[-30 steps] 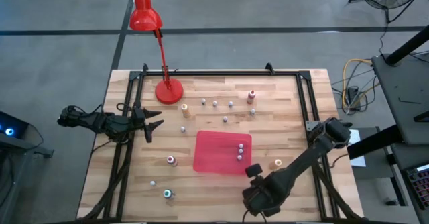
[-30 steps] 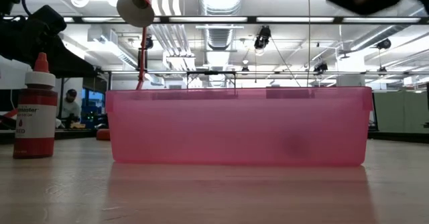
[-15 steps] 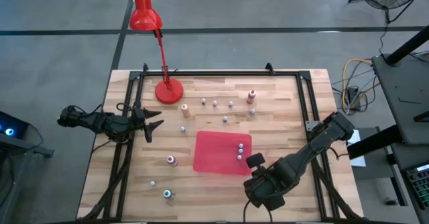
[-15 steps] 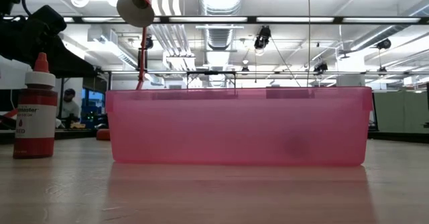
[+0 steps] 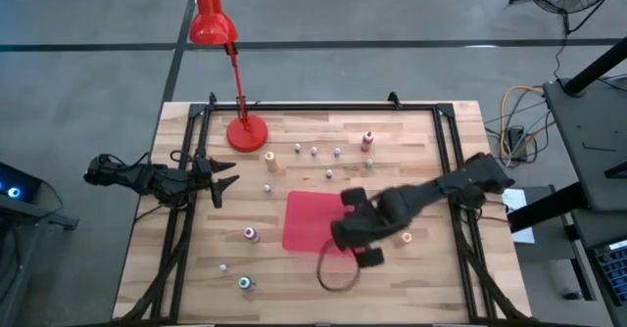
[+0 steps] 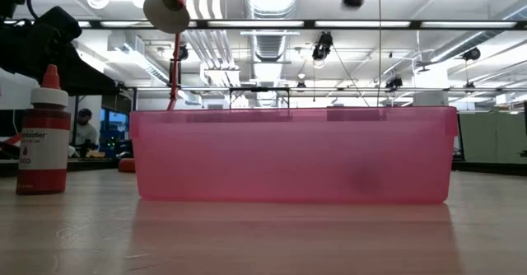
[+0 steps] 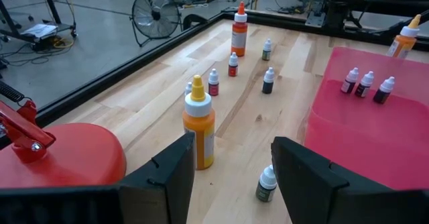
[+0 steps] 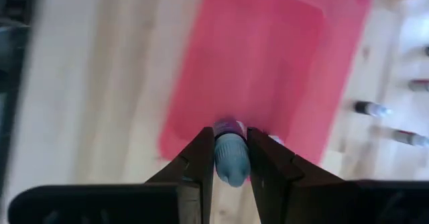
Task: Pick & Place food coloring
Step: Put the small purple food coloring bottle in the red bin
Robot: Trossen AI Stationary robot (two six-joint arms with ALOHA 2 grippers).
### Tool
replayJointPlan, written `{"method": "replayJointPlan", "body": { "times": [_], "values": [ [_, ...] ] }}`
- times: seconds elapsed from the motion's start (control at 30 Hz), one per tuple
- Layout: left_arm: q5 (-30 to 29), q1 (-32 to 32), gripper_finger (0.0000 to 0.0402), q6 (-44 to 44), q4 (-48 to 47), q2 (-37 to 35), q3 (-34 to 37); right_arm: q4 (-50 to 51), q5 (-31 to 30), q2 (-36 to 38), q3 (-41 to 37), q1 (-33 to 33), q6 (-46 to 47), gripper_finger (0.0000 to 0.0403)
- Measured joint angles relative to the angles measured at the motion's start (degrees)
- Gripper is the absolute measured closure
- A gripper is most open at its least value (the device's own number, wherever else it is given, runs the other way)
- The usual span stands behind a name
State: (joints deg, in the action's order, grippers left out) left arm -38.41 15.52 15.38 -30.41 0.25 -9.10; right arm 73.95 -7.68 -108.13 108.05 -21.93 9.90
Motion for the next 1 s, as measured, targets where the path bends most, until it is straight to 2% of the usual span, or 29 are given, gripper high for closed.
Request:
{"method": "replayJointPlan", "body": {
  "times": [0.37,0.7,1.0],
  "values": [
    [0.0,0.0,0.0232,0.0,0.0,0.0,0.0,-1.2,1.8,-7.3,-0.5,10.2,-6.0,0.0338],
    [0.0,0.0,0.0232,0.0,0.0,0.0,0.0,-4.2,3.3,-13.1,-0.9,12.3,-6.5,0.0338],
    [0.0,0.0,0.0232,0.0,0.0,0.0,0.0,-9.9,5.2,-12.8,-9.1,12.5,-4.1,0.0338]
  ]
}}
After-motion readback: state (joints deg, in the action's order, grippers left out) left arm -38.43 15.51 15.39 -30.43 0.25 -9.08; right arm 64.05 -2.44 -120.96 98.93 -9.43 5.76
